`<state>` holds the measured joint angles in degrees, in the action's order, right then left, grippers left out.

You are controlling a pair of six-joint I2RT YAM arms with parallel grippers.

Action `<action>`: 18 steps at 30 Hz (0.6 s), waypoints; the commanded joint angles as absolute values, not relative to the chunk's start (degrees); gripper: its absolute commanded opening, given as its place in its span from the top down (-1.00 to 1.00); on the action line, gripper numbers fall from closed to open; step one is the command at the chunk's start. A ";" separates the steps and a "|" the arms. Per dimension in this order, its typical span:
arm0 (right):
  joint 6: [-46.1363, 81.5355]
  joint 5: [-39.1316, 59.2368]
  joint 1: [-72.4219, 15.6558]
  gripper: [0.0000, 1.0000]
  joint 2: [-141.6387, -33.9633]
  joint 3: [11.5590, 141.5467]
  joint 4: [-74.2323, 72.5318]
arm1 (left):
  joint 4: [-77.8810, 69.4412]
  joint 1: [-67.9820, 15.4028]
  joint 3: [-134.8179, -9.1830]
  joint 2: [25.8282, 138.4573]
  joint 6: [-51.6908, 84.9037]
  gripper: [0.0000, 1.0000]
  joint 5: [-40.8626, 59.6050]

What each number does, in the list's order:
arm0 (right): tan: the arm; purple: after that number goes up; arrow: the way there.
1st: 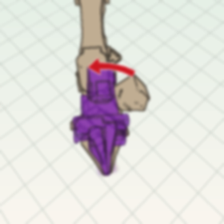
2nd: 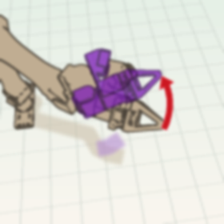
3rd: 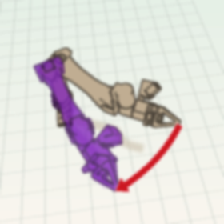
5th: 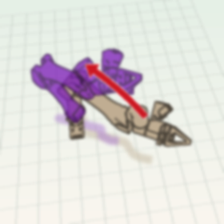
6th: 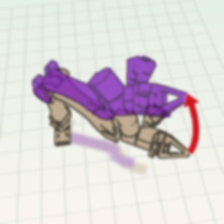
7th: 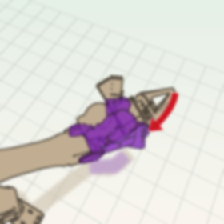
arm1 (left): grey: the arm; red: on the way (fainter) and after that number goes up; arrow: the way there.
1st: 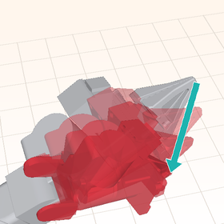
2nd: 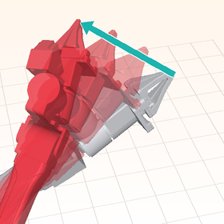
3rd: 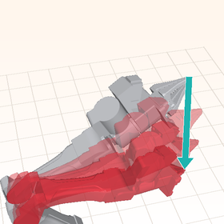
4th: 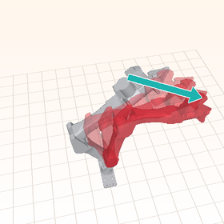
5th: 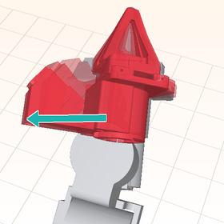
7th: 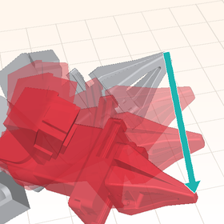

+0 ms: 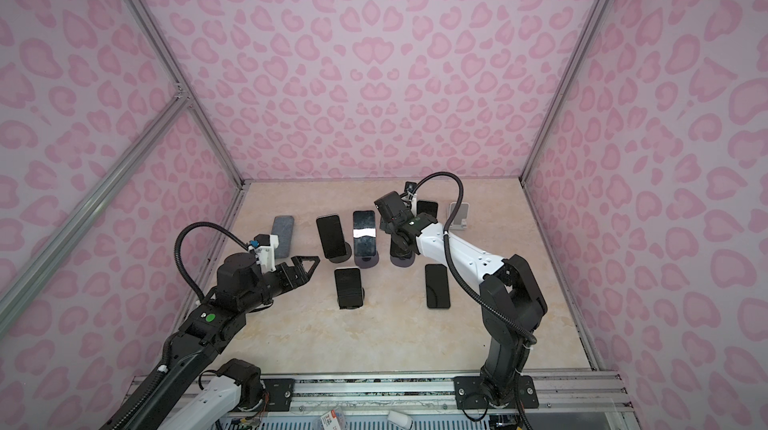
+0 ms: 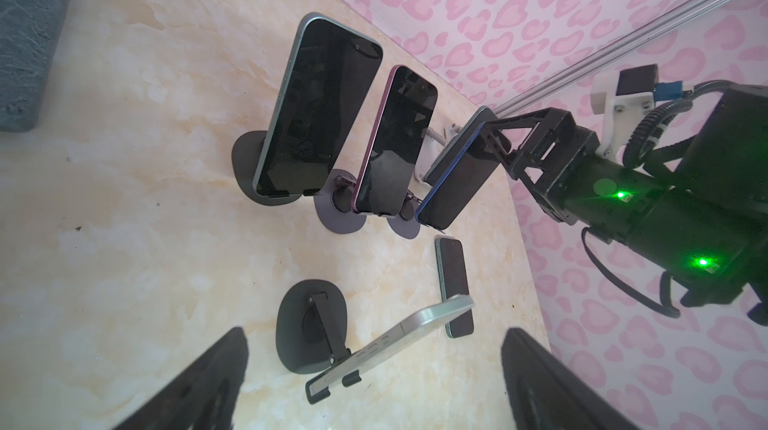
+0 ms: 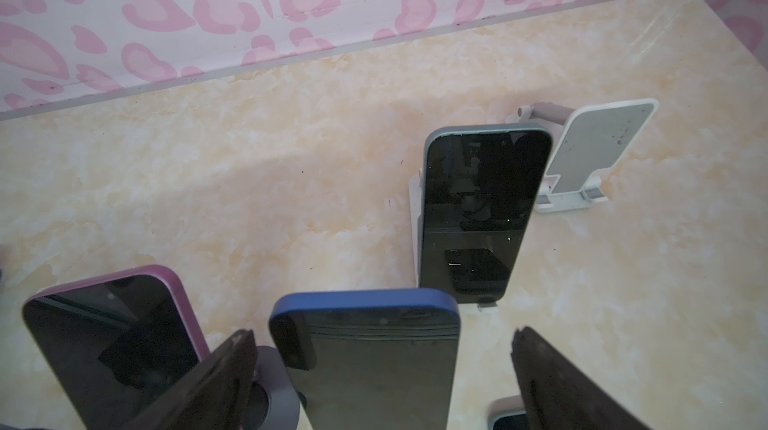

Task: Remove the phone from the phone stand
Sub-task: 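Move the right gripper down onto the blue-edged phone on the dark stand, then close the right gripper on the top edge of the blue-edged phone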

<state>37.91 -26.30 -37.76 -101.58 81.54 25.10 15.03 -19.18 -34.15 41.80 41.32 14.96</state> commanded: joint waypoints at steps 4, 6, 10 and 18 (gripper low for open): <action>38.79 -27.70 -37.79 -0.96 -103.22 81.47 24.34 | 14.76 -19.16 -33.93 41.66 40.56 -0.96 15.12; 38.45 -27.42 -37.73 -0.93 -103.79 81.44 23.77 | 14.84 -19.16 -33.78 41.49 40.61 -0.96 15.12; 37.54 -26.94 -37.69 -0.86 -104.49 81.43 22.65 | 14.79 -19.16 -33.66 41.13 40.60 -0.96 14.94; 36.85 -25.31 -36.99 -0.72 -105.16 80.60 20.58 | 14.62 -19.16 -33.34 41.30 40.77 -0.96 14.86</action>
<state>37.28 -25.52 -37.01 -104.55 80.97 22.22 15.11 -19.18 -33.54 41.30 40.91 15.00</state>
